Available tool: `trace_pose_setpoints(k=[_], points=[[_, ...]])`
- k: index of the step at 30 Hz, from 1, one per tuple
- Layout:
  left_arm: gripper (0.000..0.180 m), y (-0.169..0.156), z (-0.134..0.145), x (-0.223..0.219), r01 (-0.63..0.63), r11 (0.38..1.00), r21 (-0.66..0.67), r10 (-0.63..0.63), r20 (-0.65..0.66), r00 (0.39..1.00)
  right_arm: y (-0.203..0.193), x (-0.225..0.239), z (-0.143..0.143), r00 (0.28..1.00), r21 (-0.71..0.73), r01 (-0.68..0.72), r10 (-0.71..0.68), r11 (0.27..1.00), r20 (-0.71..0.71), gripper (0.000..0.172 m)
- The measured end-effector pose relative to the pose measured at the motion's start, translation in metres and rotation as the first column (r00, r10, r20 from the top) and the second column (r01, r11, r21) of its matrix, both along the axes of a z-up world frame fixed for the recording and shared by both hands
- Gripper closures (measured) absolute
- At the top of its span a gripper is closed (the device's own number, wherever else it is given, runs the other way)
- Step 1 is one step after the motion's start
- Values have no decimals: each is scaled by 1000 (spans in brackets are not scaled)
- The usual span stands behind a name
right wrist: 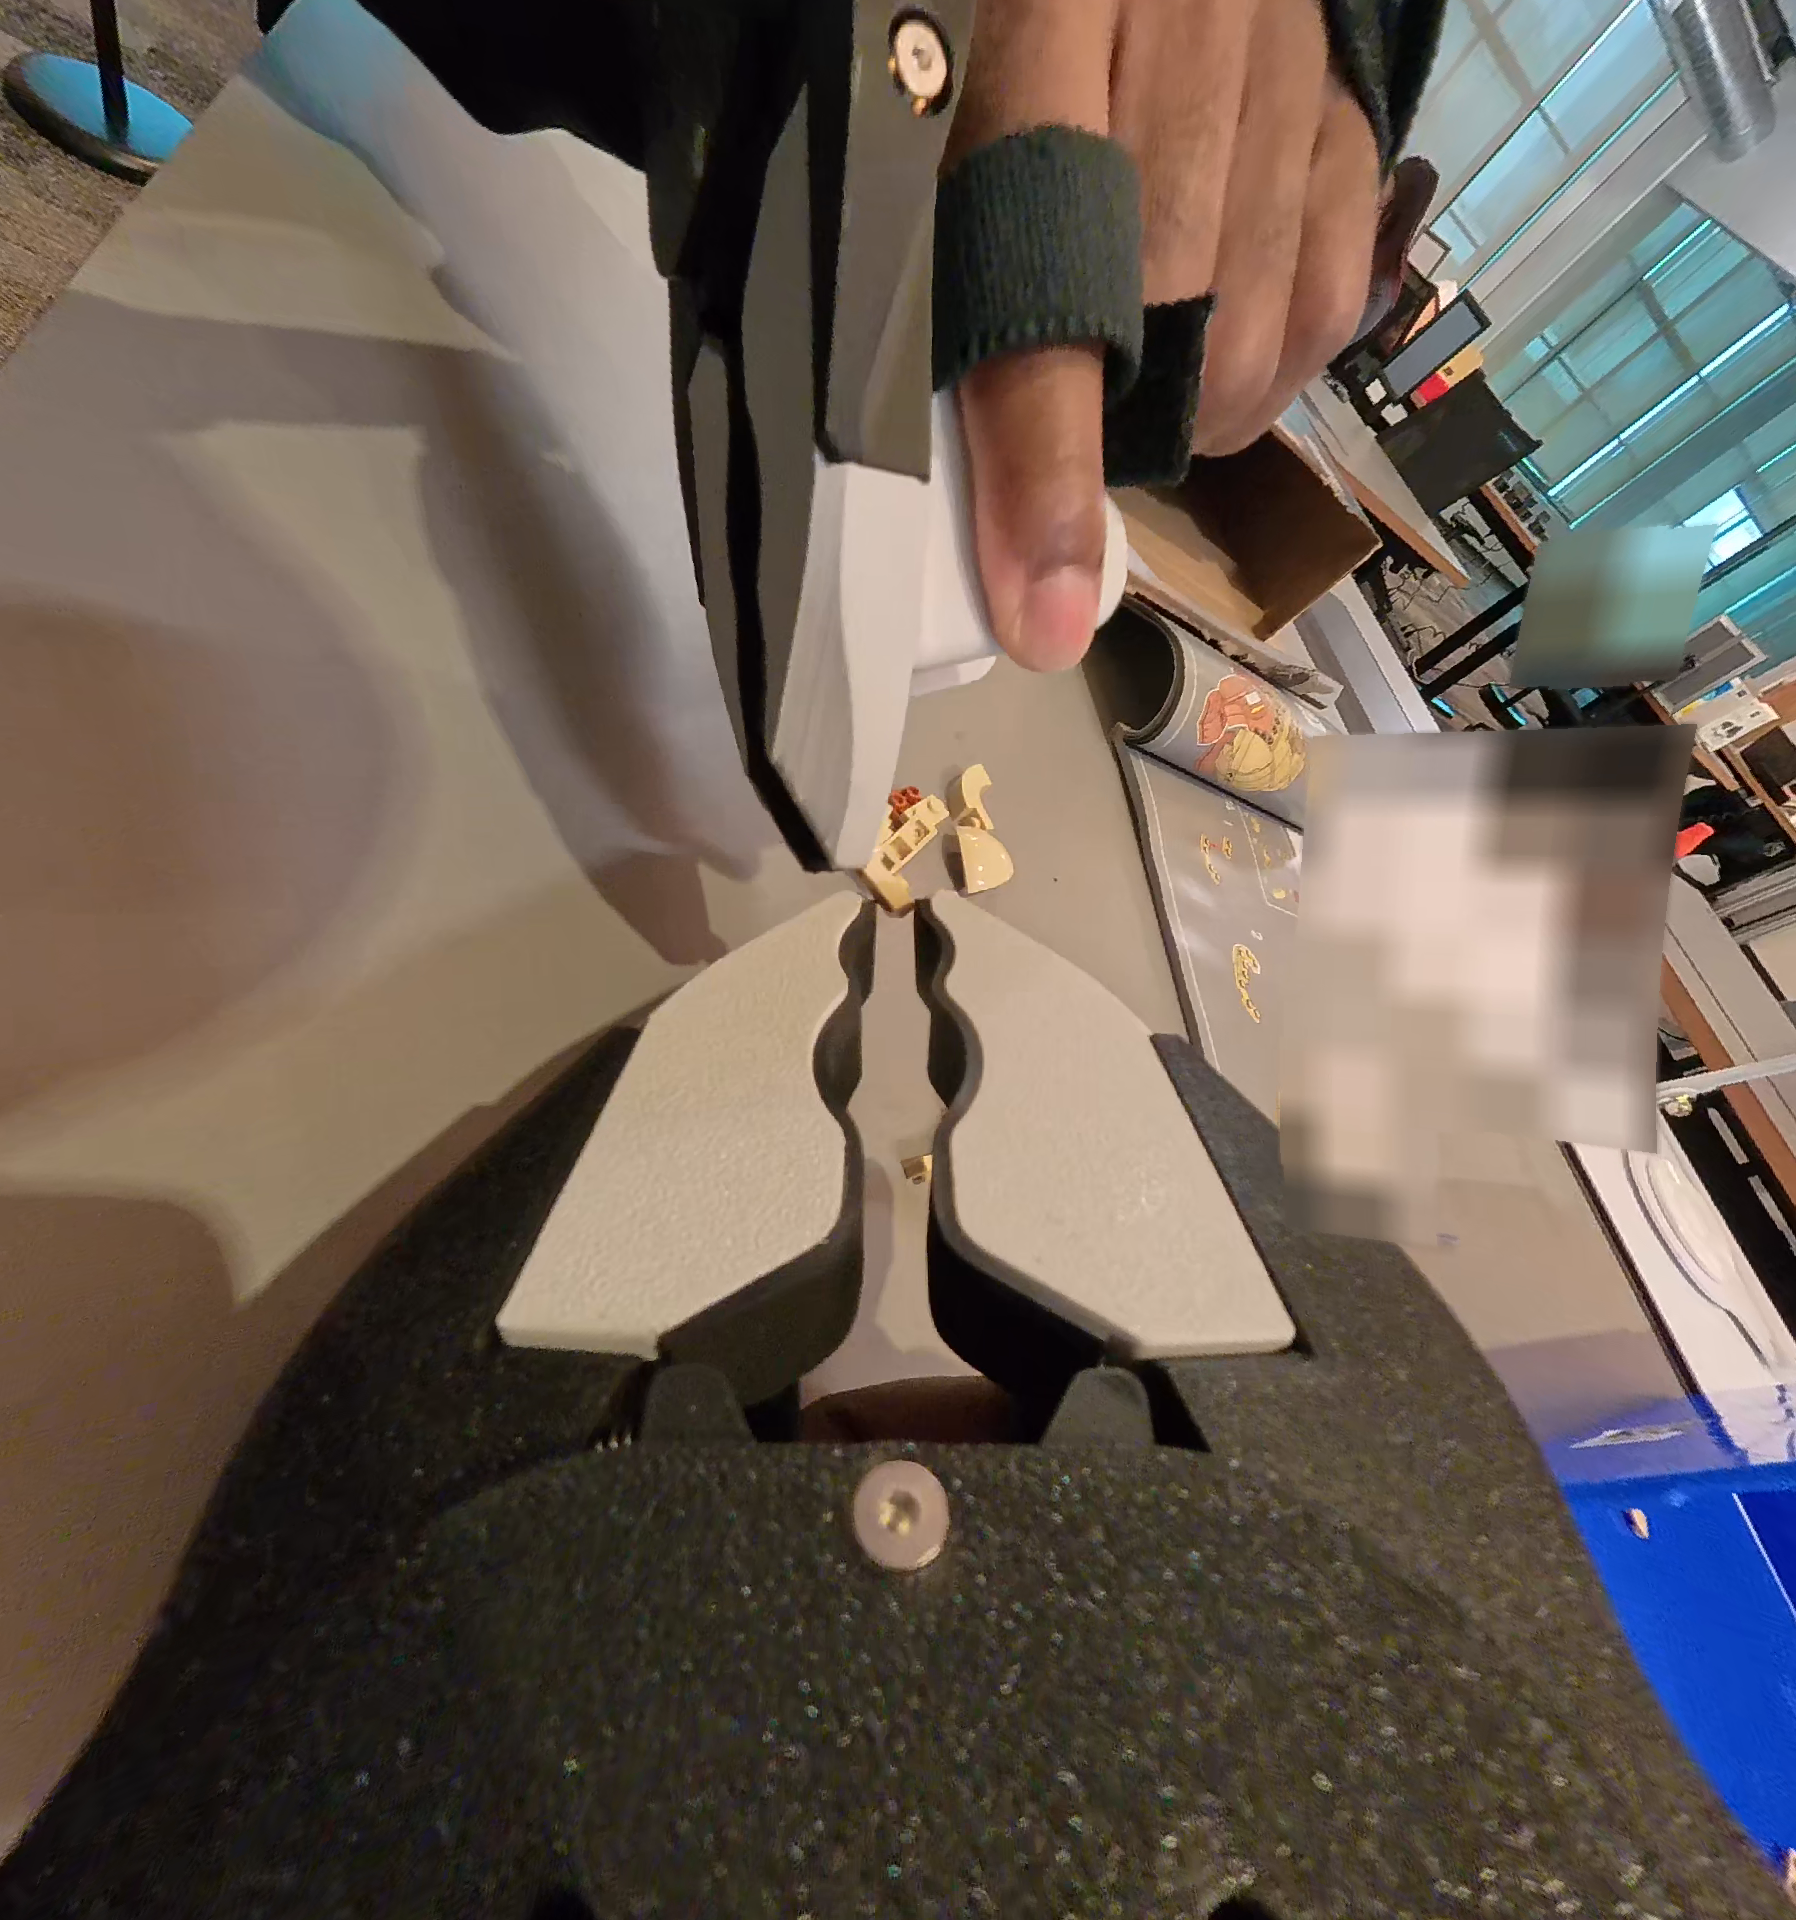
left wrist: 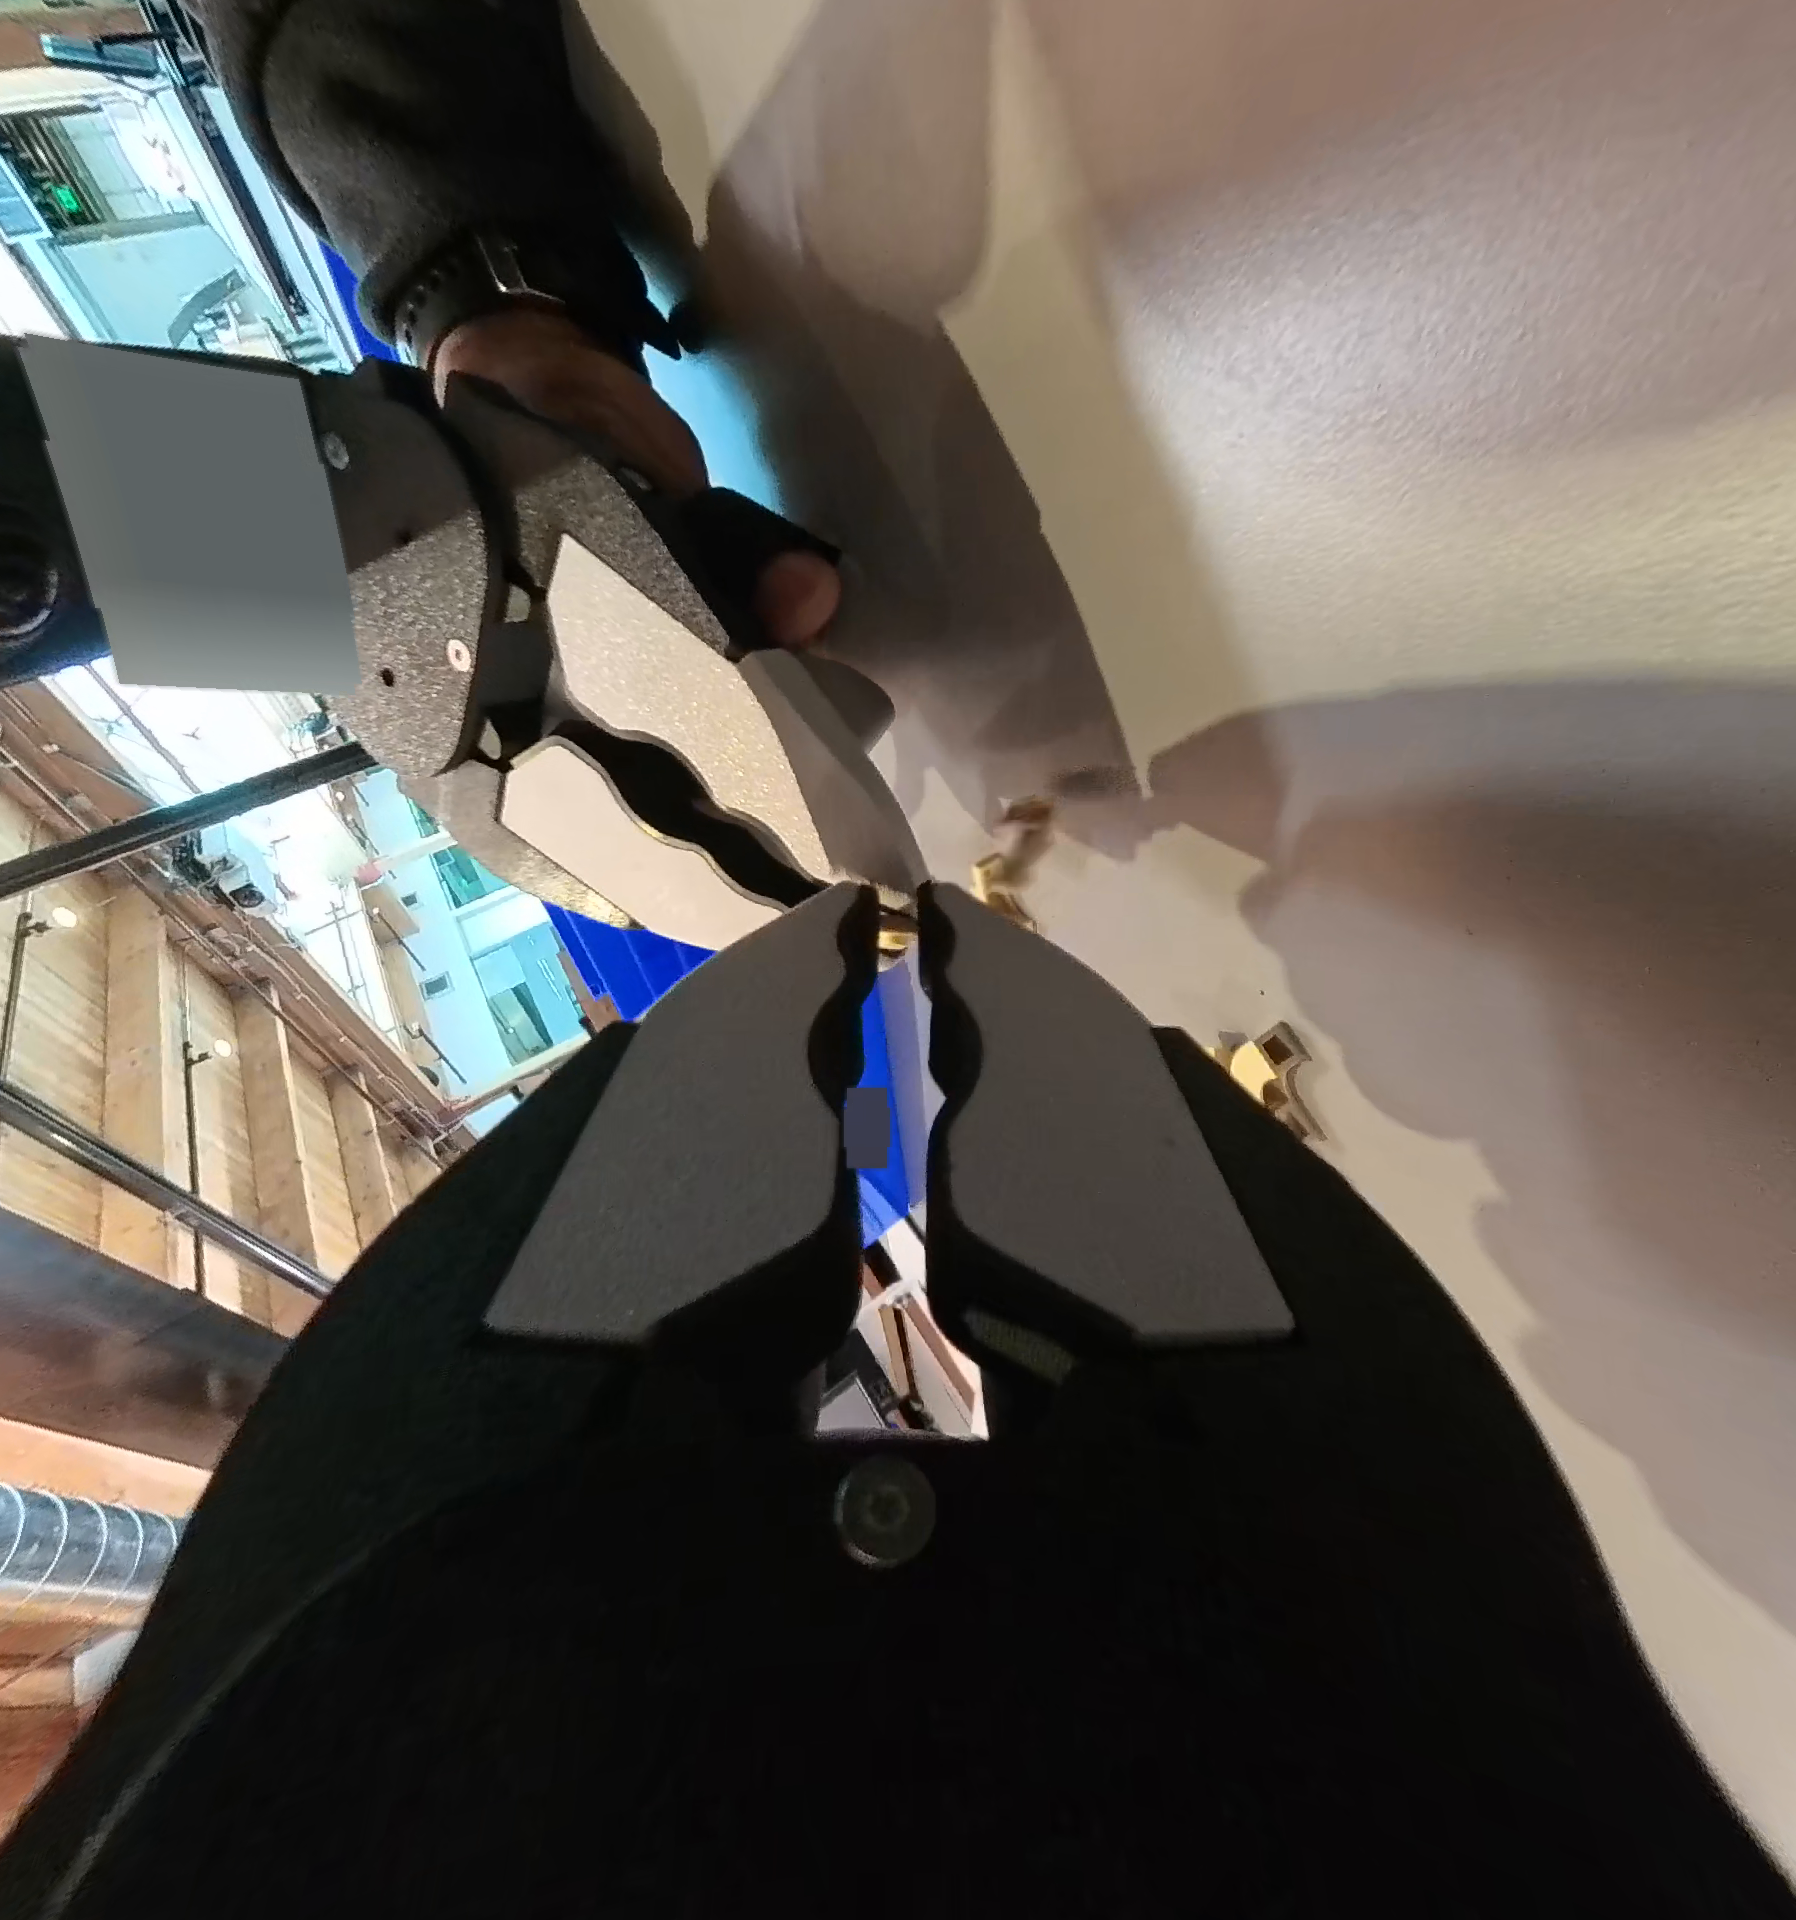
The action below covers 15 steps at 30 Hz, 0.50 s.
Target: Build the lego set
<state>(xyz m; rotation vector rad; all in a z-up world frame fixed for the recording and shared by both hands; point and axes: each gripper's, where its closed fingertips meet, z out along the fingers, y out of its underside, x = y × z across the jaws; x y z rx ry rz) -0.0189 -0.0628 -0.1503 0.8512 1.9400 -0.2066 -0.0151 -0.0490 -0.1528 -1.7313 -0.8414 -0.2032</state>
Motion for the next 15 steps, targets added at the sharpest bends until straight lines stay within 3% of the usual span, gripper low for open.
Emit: trace_pose_setpoints(k=[15], points=[[174,-1,4,-2,0,997,-83,0,3,1000,-3,-2,3,1000,13,-29,29,999,9,169]])
